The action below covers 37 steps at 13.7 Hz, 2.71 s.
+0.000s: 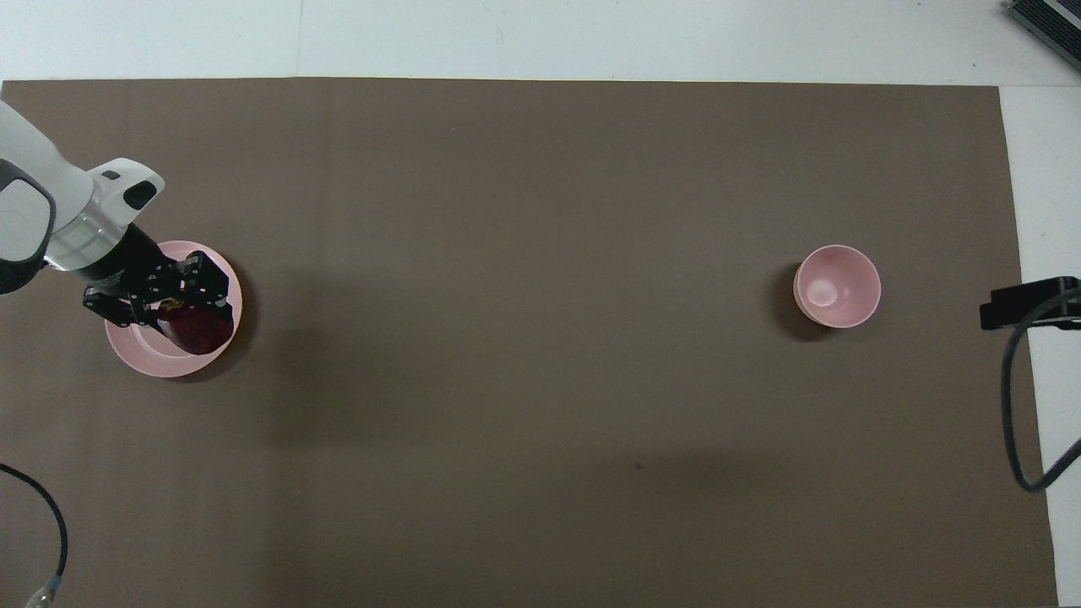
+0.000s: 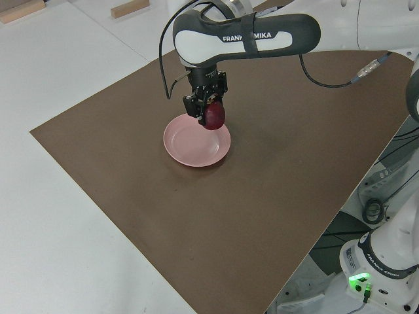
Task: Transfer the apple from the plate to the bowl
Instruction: 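Lift the apple with the left gripper while the right gripper reaches forward, then carry the apple with the left gripper toward the right gripper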
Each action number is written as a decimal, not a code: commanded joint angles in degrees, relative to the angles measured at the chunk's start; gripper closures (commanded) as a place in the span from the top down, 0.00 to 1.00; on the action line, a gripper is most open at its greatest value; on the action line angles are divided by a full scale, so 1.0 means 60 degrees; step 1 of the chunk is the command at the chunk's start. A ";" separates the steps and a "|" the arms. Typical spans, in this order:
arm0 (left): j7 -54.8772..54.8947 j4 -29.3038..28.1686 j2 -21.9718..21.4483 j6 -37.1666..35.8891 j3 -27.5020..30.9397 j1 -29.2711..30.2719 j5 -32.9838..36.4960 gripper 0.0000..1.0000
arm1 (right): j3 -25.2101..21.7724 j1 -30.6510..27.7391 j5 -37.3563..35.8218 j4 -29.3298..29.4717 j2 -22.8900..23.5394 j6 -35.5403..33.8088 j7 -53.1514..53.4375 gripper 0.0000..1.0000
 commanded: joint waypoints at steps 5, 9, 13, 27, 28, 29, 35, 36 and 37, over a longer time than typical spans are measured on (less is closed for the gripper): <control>-0.4081 0.0776 0.0172 -0.1651 0.0013 -0.0365 -0.3832 0.00 | -0.0067 -0.0192 0.1525 -0.0797 -0.0278 -0.0018 -0.0379 1.00; -0.5486 0.0994 0.0040 -0.1608 -0.0703 -0.0408 -0.4991 0.00 | -0.0068 -0.0222 0.3242 -0.1868 -0.0235 0.1693 -0.1098 1.00; -0.7055 0.1025 -0.0267 -0.1535 -0.1378 -0.0409 -0.6805 0.00 | -0.0082 -0.0367 0.5978 -0.2395 0.0468 0.2018 -0.2604 1.00; -0.9665 -0.0894 -0.1469 0.3457 -0.2638 -0.2530 -1.1994 0.00 | -0.0068 -0.0485 1.2620 -0.4506 0.0308 0.2225 -0.2520 1.00; -0.9651 -0.0909 -0.1411 0.3750 -0.2638 -0.2808 -1.2199 0.00 | -0.0068 -0.0485 1.2636 -0.4506 0.0307 0.1992 -0.2374 1.00; -0.9651 -0.0894 -0.1367 0.4159 -0.2638 -0.3086 -1.2259 0.00 | -0.0068 -0.0529 1.2636 -0.4506 0.0307 0.1714 -0.2111 1.00; -0.9636 -0.0909 -0.1279 0.5729 -0.2653 -0.4128 -1.2874 0.00 | -0.0082 -0.0910 1.2899 -0.4491 0.0249 0.0628 -0.1436 1.00; -0.9636 -0.0909 -0.1221 0.5789 -0.2653 -0.4260 -1.2904 0.00 | -0.0082 -0.0910 1.2899 -0.4506 0.0249 0.0598 -0.1406 1.00; -0.9636 -0.0894 -0.1206 0.5949 -0.2653 -0.4334 -1.2919 0.00 | -0.0082 -0.0896 1.2899 -0.4535 0.0220 0.0598 -0.1420 1.00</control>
